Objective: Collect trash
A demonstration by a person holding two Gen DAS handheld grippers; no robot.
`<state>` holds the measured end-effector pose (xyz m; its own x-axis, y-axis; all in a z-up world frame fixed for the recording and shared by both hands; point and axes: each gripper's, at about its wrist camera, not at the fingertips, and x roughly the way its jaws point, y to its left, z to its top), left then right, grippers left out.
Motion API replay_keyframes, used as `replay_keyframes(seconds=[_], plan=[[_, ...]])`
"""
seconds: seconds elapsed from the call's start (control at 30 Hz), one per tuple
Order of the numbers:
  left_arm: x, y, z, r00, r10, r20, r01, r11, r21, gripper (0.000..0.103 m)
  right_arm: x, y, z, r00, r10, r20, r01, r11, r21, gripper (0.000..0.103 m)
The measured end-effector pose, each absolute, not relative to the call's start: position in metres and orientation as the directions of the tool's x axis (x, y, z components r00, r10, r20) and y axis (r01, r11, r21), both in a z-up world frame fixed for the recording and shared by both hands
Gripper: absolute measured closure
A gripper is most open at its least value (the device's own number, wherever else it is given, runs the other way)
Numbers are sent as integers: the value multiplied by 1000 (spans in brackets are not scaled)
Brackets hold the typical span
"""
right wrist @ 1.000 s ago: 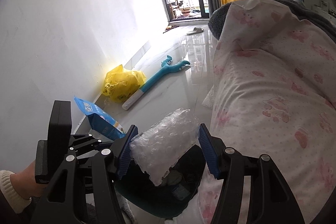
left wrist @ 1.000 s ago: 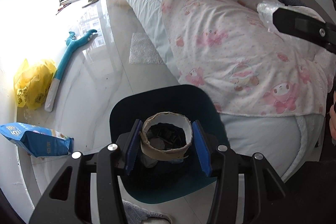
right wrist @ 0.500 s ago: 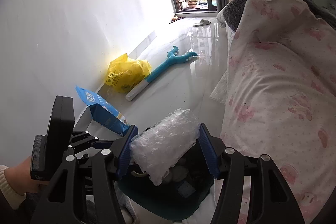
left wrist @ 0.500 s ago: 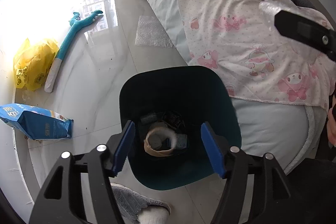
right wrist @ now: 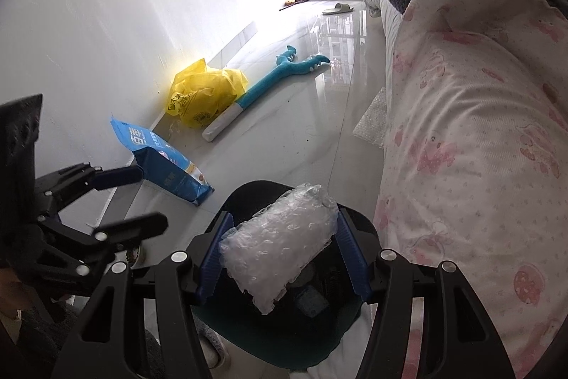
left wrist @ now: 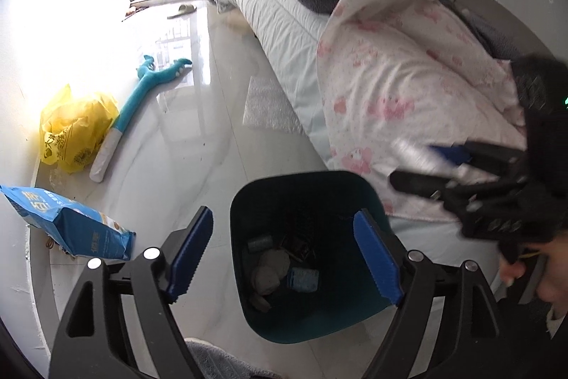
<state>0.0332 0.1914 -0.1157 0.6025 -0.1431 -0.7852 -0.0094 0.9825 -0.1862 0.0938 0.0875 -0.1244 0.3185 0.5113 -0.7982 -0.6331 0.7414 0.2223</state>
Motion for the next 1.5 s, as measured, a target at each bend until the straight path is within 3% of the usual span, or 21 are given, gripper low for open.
replay_keyframes(seconds=[0.37, 0.57, 0.77, 0.9, 1.07, 1.5], plan=[[23, 180, -36, 773, -121, -623, -8, 980, -201, 15, 94, 94, -159, 268, 446, -854, -617, 760, 204, 43], [14, 157, -5, 832, -83, -548, 26, 993, -111, 9, 85, 102, -155, 239, 437, -867, -643, 740, 195, 41], [19, 153, 6, 854, -83, -514, 9, 990, -144, 6, 78, 94, -139, 249, 425, -870, -665, 728, 165, 28], [19, 146, 15, 874, -82, -478, 16, 990, -139, 5, 75, 80, -131, 278, 432, -858, -660, 735, 157, 22], [20, 133, 22, 890, -78, -449, 28, 993, -119, 4, 76, 58, -119, 330, 443, -833, -638, 755, 149, 21], [30, 116, 10, 883, 30, -469, -56, 998, -41, 3, 85, 0, -52, 558, 465, -688, -552, 826, 110, 12]])
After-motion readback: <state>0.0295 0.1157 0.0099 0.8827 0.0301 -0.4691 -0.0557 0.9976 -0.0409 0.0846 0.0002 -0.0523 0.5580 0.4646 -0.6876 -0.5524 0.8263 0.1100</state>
